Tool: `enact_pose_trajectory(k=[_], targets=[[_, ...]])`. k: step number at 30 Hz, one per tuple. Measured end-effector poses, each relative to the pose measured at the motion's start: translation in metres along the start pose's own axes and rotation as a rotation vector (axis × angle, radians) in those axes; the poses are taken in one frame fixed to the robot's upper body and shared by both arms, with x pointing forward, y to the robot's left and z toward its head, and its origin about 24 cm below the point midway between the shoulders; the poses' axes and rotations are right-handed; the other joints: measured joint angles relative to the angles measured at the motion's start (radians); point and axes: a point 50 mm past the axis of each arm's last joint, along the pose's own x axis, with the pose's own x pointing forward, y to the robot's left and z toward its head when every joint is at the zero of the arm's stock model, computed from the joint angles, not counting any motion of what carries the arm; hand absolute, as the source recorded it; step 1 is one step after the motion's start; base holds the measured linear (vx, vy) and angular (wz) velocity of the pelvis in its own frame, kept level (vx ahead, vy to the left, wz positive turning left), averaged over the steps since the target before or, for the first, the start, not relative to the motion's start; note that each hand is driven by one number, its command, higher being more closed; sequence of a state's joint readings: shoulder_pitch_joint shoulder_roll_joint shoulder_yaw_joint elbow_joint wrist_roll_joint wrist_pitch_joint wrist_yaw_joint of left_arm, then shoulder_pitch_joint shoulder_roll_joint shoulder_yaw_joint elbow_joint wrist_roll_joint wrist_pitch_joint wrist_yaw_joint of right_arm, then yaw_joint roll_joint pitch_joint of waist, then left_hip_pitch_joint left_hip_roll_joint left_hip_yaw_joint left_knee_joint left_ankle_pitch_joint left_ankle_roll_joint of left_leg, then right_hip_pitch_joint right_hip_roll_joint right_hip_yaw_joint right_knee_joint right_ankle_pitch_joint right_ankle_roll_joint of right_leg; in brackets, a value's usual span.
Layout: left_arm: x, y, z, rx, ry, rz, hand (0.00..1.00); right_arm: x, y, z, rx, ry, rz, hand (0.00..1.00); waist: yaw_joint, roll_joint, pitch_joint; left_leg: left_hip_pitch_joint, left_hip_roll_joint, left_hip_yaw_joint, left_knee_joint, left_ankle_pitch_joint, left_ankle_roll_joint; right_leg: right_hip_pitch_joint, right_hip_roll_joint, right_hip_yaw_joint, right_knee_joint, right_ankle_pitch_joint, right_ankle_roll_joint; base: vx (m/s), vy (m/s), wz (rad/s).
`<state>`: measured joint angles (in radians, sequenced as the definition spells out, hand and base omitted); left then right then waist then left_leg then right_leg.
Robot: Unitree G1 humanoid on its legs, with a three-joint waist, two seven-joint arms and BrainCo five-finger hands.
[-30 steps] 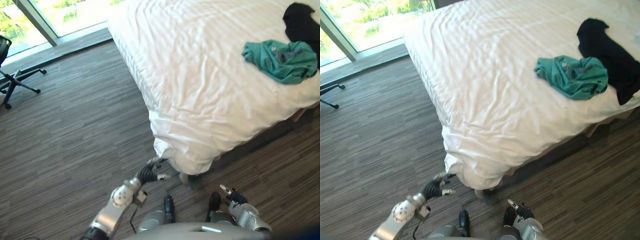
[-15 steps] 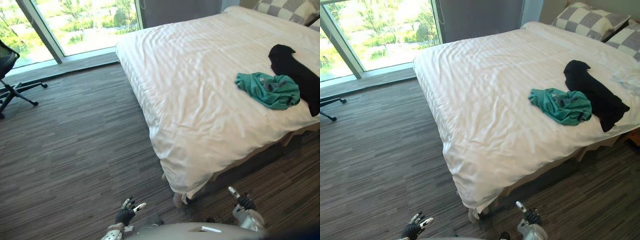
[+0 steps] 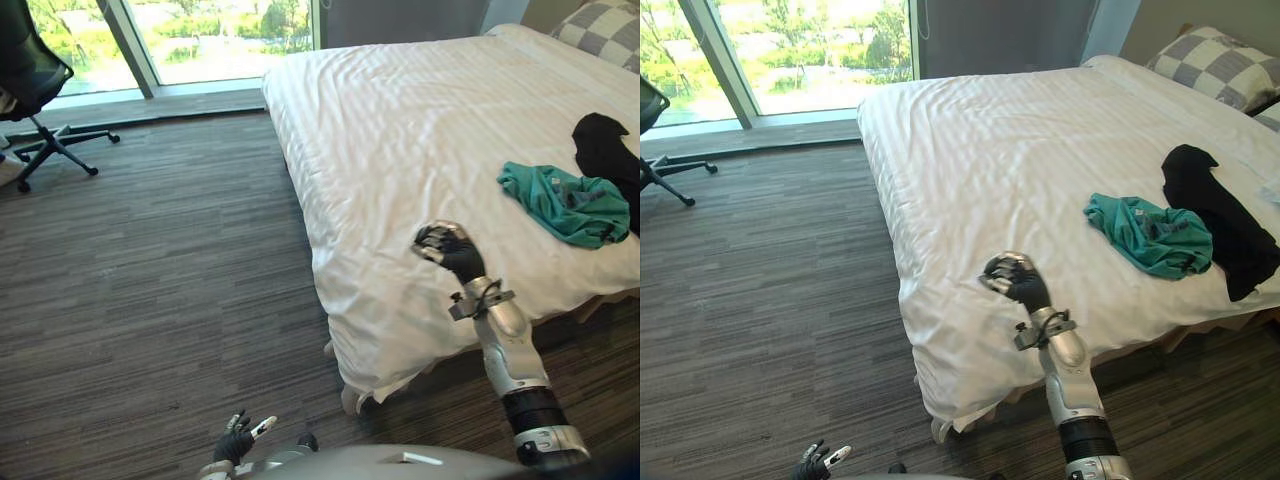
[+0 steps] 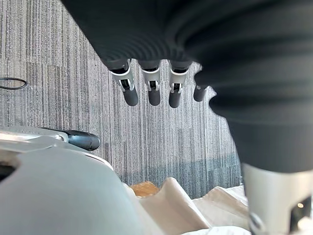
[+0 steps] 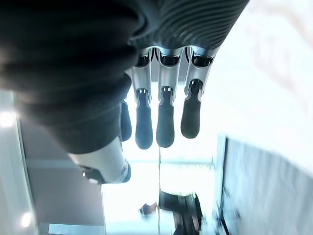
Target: Tidy the bed and pick cloth on bed and put in laundry
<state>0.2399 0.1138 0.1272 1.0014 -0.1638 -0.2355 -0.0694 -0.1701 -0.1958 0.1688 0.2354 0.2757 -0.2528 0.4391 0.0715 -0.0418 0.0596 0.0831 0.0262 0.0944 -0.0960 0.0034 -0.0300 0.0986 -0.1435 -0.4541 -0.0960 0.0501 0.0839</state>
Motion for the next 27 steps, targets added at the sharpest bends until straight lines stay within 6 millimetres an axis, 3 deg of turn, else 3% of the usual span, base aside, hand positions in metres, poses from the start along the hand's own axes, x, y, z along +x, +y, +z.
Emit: enact_pose_trajectory(k=[3, 4, 6, 8, 11, 13, 15, 17, 22, 25, 27], targets=[[0.002, 0.0, 0.006, 0.008, -0.022, 0.0, 0.0, 0.038, 0.034, -0.001, 0.011, 0.06, 0.212, 1.0, 0.007, -0.003, 0.03, -0.032, -0.007, -0.035, 0.002, 0.012, 0.001, -0.009, -0.003, -0.031, 0.0, 0.0, 0.0, -0.05, 0.001, 0.27], [0.006, -0.002, 0.015, -0.001, -0.05, -0.005, 0.0, 0.053, 0.041, 0.006, 0.0, 0.061, 0.246, 1.0, 0.025, -0.006, 0.055, -0.062, -0.006, -0.055, 0.003, 0.024, 0.003, -0.027, -0.003, -0.047, 0.0, 0.0, 0.0, -0.1, -0.018, 0.5], [0.012, -0.006, 0.029, 0.002, -0.087, -0.019, 0.0, 0.071, 0.045, 0.015, -0.032, 0.06, 0.269, 1.0, 0.053, -0.012, 0.098, -0.106, 0.003, -0.083, 0.013, 0.034, -0.005, -0.054, 0.001, -0.066, 0.0, 0.003, -0.005, -0.09, -0.042, 0.54], [0.02, -0.011, 0.055, -0.004, -0.154, -0.04, 0.0, 0.1, 0.048, 0.034, -0.078, 0.055, 0.263, 1.0, 0.092, -0.019, 0.189, -0.168, 0.013, -0.117, 0.012, 0.064, -0.015, -0.095, 0.013, -0.104, 0.001, 0.013, -0.021, -0.12, -0.04, 0.55], [0.026, -0.021, 0.084, -0.044, -0.245, -0.065, 0.0, 0.13, 0.043, 0.057, -0.129, 0.048, 0.21, 1.0, 0.118, -0.02, 0.281, -0.247, 0.018, -0.159, 0.011, 0.111, -0.017, -0.155, 0.02, -0.139, 0.001, 0.028, -0.042, -0.08, -0.023, 0.39], [0.028, -0.026, 0.103, -0.065, -0.303, -0.084, 0.0, 0.14, 0.033, 0.068, -0.134, 0.039, 0.146, 1.0, 0.131, -0.02, 0.336, -0.277, 0.019, -0.166, 0.013, 0.123, -0.017, -0.18, 0.021, -0.144, 0.001, 0.034, -0.047, -0.05, -0.001, 0.15], [0.03, -0.036, 0.12, -0.066, -0.353, -0.11, 0.0, 0.144, 0.017, 0.074, -0.127, 0.041, 0.055, 1.0, 0.138, -0.013, 0.374, -0.31, 0.017, -0.172, 0.014, 0.134, -0.016, -0.208, 0.02, -0.148, 0.001, 0.042, -0.049, -0.04, 0.01, 0.09], [0.03, -0.046, 0.129, -0.069, -0.376, -0.14, 0.0, 0.138, -0.005, 0.067, -0.096, 0.08, -0.04, 1.0, 0.139, -0.005, 0.379, -0.35, 0.011, -0.18, 0.014, 0.142, -0.012, -0.247, 0.019, -0.152, 0.001, 0.05, -0.05, -0.01, 0.02, 0.12], [0.032, -0.076, 0.144, -0.05, -0.396, -0.229, 0.0, 0.111, -0.069, 0.053, -0.064, 0.174, -0.302, 1.0, 0.134, 0.077, 0.426, -0.428, -0.008, -0.156, 0.028, 0.15, -0.001, -0.343, -0.012, -0.123, 0.034, 0.061, -0.044, 0.01, 0.059, -0.11], [0.032, -0.089, 0.148, -0.041, -0.398, -0.268, 0.0, 0.11, -0.069, 0.048, -0.054, 0.19, -0.325, 1.0, 0.131, 0.11, 0.442, -0.464, -0.013, -0.127, 0.029, 0.152, 0.001, -0.403, -0.02, -0.081, 0.038, 0.077, -0.046, 0.01, 0.043, -0.32], [0.032, -0.09, 0.152, -0.046, -0.407, -0.271, 0.0, 0.105, -0.072, 0.039, -0.036, 0.218, -0.352, 1.0, 0.125, 0.116, 0.442, -0.483, -0.013, -0.114, 0.029, 0.154, 0.004, -0.427, -0.022, -0.071, 0.04, 0.082, -0.047, 0.01, 0.04, -0.22]])
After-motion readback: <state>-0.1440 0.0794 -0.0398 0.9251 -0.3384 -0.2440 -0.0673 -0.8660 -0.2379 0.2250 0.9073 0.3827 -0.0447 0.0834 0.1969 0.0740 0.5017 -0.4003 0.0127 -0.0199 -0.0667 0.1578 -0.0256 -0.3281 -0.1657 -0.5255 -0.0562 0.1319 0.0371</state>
